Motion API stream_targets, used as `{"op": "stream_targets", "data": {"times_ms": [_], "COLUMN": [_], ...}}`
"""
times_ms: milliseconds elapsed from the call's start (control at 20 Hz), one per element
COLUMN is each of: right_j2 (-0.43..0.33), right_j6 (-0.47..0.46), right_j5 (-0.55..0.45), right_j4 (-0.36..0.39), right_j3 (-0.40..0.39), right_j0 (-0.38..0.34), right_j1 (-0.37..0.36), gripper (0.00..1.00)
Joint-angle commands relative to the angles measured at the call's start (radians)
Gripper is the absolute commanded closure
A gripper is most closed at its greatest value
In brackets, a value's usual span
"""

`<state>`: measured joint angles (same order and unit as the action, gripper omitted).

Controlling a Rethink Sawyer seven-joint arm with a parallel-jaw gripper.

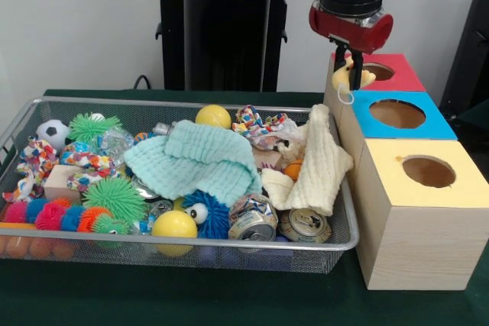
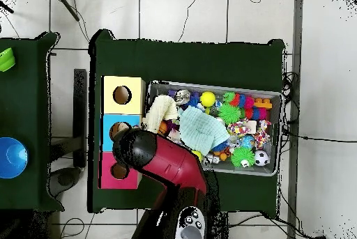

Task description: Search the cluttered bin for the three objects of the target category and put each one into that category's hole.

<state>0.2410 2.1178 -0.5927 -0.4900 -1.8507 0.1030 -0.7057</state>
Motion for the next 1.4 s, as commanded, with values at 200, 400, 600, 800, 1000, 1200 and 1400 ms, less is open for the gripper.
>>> {"op": "stream_targets", "data": {"times_ms": [200,400,600,800,1000,1200,1400], "right_j2": [-0.089,-0.112,-0.125,-0.159,-0.177,-0.199,-0.228], "right_j6": [0.247,0.217,0.206,0.155,0.140,0.109,0.070], "right_j5": [-0.097,-0.123,-0.121,-0.098,-0.057,0.007,0.067], "right_j4": [-0.084,-0.099,-0.121,-0.147,-0.158,-0.160,-0.153], "right_j3": [-0.069,-0.091,-0.128,-0.164,-0.187,-0.209,-0.236], "right_j0": [-0.003,-0.016,-0.011,-0.035,-0.043,-0.060,-0.086], "right_j1": [-0.015,-0.021,-0.042,-0.047,-0.039,-0.021,-0.006], "gripper": [1.00,1.00,1.00,1.00,1.00,1.00,1.00]}}
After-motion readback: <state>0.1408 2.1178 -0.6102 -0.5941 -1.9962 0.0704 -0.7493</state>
